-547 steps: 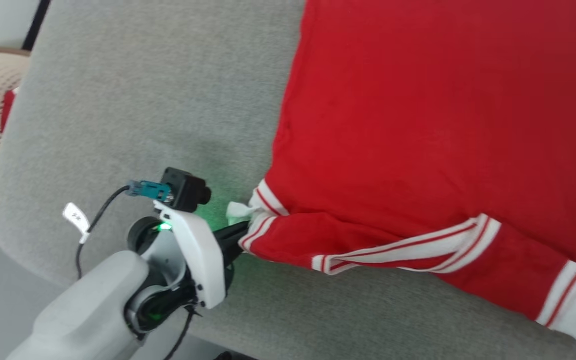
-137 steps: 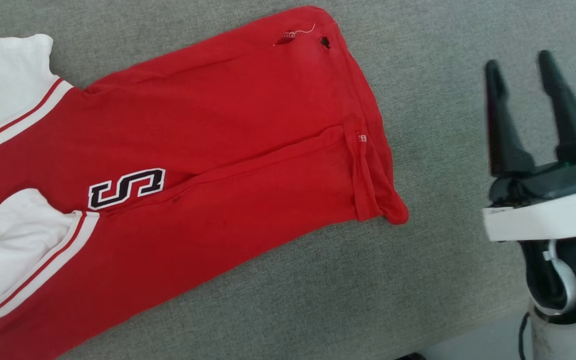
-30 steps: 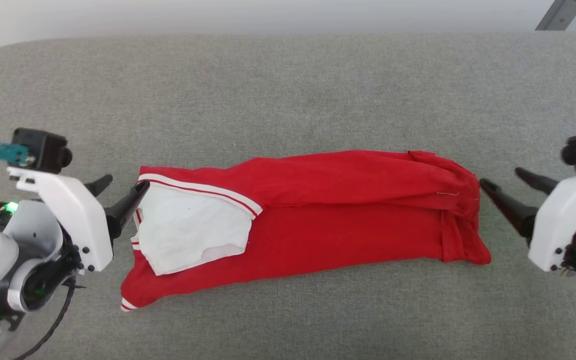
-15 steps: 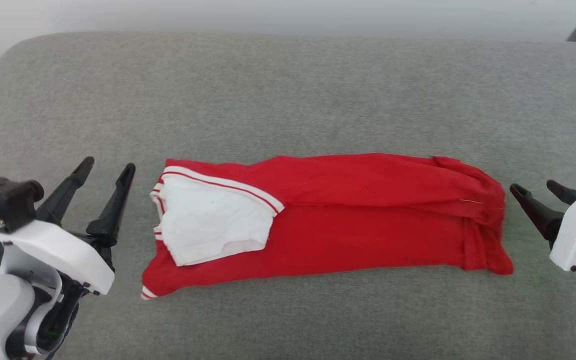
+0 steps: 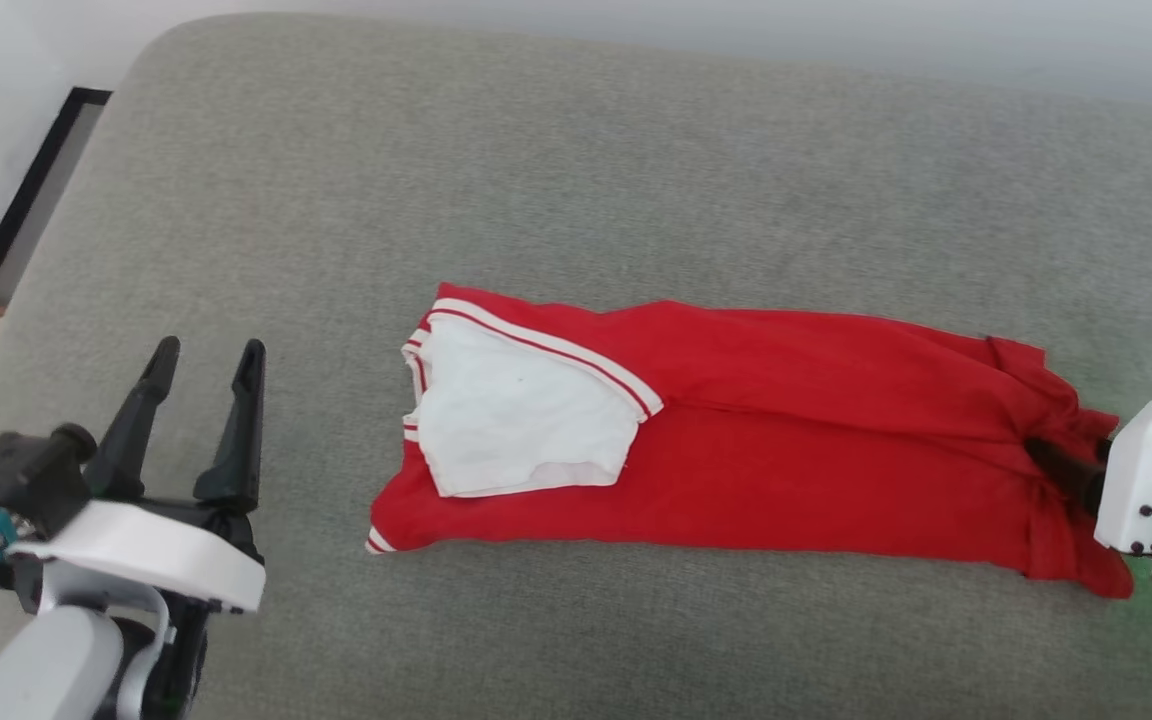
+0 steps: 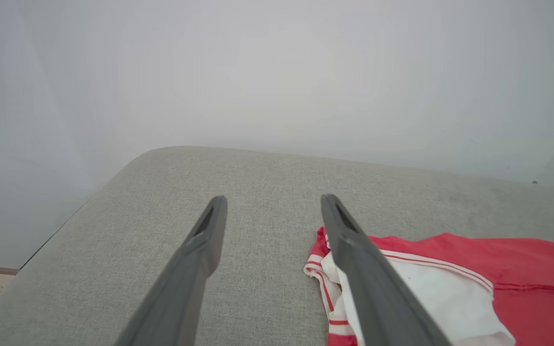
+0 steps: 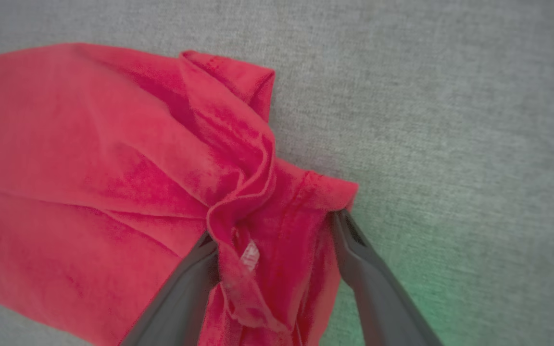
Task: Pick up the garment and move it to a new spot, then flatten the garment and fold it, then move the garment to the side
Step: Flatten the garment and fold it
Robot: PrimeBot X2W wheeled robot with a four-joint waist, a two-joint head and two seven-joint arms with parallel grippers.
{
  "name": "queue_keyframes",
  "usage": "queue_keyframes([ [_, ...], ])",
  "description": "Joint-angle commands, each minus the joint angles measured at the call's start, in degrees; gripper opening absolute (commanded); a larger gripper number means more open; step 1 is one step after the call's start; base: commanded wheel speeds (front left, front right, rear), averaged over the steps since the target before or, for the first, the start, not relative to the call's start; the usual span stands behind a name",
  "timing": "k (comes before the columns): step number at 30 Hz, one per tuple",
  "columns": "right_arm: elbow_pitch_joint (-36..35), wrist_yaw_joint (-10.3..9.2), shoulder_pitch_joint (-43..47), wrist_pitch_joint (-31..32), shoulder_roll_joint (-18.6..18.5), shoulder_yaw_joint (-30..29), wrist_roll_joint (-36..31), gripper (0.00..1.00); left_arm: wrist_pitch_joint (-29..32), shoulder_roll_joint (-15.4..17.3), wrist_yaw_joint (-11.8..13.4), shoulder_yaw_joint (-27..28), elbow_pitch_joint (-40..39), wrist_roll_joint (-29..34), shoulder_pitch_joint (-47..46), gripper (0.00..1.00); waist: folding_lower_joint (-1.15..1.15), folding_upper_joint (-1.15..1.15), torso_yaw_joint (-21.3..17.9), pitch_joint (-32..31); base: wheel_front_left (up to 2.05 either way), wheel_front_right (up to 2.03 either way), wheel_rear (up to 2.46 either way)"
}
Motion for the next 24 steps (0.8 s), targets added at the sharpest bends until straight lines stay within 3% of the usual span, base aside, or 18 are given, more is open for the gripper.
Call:
queue_keyframes([
  [1, 2.69, -0.03, -0.15, 1.22, 0.61, 0.88, 0.41, 1.00, -0.25, -1.78, -1.21, 1.79, 0.39, 2.53, 1.49, 1.00, 0.00, 0.00, 1.49, 0.26, 0.00, 0.00, 0.00],
  [8, 9.81, 0.22, -0.33, 5.95, 3.01, 5.64, 3.46, 1.00, -0.25, -9.50, -6.18, 9.59, 2.00, 9.96, 5.53, 1.00, 0.00, 0.00, 3.45, -0.14, 0.00, 0.00, 0.00],
  [9, 10.34, 0.24, -0.23, 7.06, 3.79, 6.60, 4.77, 0.51, -0.25, -10.77, -7.05, 10.78, 2.19, 11.13, 6.02, 1.00, 0.00, 0.00, 3.60, -0.22, 0.00, 0.00, 0.00],
  [11, 10.60, 0.24, -0.42, 8.79, 4.36, 8.12, 7.13, 0.00, -0.25, -13.03, -8.82, 13.07, 2.87, 13.12, 7.21, 1.00, 0.00, 0.00, 3.81, -0.33, 0.00, 0.00, 0.00],
  [17, 8.11, 0.16, -2.62, 8.09, 3.67, 8.28, 13.48, 0.00, -0.25, -19.12, -13.96, 18.70, 5.52, 17.91, 9.35, 1.00, 0.00, 0.00, 4.06, -0.68, 0.00, 0.00, 0.00],
  [24, 5.50, 0.11, -3.38, 5.49, 0.36, 7.00, 16.48, 0.00, -0.26, -23.28, -17.27, 23.15, 7.37, 21.95, 10.58, 1.00, 0.00, 0.00, 3.27, -1.68, 0.00, 0.00, 0.00],
])
